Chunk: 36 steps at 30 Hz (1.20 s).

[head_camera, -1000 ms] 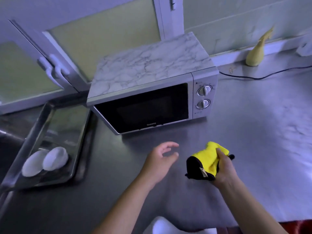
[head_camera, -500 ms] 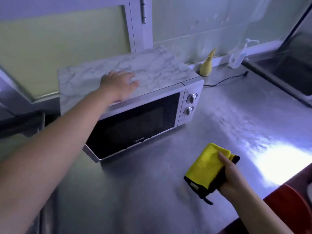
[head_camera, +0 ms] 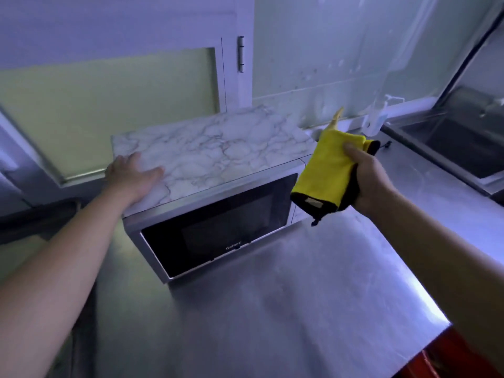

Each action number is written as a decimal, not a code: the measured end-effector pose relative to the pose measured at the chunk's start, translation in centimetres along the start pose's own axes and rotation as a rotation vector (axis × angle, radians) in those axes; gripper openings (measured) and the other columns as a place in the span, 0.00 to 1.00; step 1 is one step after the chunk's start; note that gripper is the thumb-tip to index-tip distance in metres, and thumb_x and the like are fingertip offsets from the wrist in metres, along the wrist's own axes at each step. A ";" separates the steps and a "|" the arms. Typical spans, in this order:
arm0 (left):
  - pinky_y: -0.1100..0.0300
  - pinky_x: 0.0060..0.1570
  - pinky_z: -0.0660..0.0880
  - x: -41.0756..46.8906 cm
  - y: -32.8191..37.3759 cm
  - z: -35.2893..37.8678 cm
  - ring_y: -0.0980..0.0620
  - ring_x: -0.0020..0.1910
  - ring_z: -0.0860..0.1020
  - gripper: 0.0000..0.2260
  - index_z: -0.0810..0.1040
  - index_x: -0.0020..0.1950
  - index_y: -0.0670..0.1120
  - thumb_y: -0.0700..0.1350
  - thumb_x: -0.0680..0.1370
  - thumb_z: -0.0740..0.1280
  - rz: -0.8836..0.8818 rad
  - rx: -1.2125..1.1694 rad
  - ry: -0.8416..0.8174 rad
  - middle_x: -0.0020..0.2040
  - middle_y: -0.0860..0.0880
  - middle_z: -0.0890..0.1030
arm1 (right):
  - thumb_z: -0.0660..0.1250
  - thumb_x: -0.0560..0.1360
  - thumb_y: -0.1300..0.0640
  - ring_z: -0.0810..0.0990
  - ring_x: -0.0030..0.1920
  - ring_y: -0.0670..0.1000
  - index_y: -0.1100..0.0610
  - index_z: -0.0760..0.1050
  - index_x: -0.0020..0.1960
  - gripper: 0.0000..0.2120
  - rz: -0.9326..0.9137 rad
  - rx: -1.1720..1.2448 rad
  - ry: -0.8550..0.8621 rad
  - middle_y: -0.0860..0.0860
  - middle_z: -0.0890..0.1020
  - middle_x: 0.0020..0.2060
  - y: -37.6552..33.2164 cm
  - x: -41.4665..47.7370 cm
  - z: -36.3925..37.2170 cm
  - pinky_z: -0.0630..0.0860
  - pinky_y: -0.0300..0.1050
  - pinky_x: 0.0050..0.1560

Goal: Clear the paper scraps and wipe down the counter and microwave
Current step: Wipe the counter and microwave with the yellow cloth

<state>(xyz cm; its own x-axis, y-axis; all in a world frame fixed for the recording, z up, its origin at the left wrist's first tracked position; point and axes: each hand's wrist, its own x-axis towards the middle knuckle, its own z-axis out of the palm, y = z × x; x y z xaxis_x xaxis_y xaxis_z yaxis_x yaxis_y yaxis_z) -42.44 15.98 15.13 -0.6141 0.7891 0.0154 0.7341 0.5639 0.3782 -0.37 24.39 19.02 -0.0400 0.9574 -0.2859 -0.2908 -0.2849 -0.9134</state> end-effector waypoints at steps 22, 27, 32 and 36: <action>0.59 0.55 0.75 -6.8 0.5 1.6 0.54 0.53 0.79 0.24 0.69 0.67 0.49 0.47 0.74 0.74 -0.227 -0.872 0.075 0.64 0.49 0.78 | 0.66 0.72 0.41 0.68 0.65 0.55 0.49 0.70 0.49 0.13 -0.126 -0.650 0.066 0.51 0.67 0.54 2.8 15.4 3.7 0.67 0.51 0.63; 0.46 0.64 0.73 -13.5 1.9 4.2 0.46 0.60 0.78 0.34 0.67 0.69 0.49 0.56 0.69 0.78 -0.377 -0.765 0.279 0.64 0.48 0.78 | 0.70 0.70 0.40 0.78 0.50 0.56 0.52 0.76 0.50 0.17 -0.158 -0.705 -0.074 0.56 0.80 0.49 1.2 16.9 2.7 0.70 0.45 0.45; 0.50 0.60 0.75 -19.4 4.6 6.5 0.49 0.57 0.79 0.33 0.67 0.67 0.50 0.56 0.68 0.78 -0.403 -0.792 0.475 0.62 0.50 0.79 | 0.71 0.70 0.37 0.79 0.55 0.58 0.49 0.78 0.60 0.24 -0.134 -0.744 -0.154 0.54 0.81 0.54 0.0 16.8 1.7 0.76 0.52 0.60; 0.59 0.53 0.72 -20.2 5.5 6.2 0.52 0.55 0.78 0.34 0.65 0.70 0.49 0.54 0.70 0.78 -0.385 -0.870 0.464 0.60 0.53 0.77 | 0.72 0.71 0.40 0.80 0.57 0.57 0.52 0.77 0.60 0.23 -0.131 -0.695 -0.148 0.55 0.81 0.57 -0.1 16.1 1.6 0.76 0.52 0.61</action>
<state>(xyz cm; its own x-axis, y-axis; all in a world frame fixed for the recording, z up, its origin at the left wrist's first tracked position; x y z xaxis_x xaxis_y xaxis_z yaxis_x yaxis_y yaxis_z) -24.19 4.69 11.20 -0.9466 0.3203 0.0366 0.1194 0.2427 0.9627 -2.51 39.86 14.97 -0.1896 0.9680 -0.1641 0.3710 -0.0842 -0.9248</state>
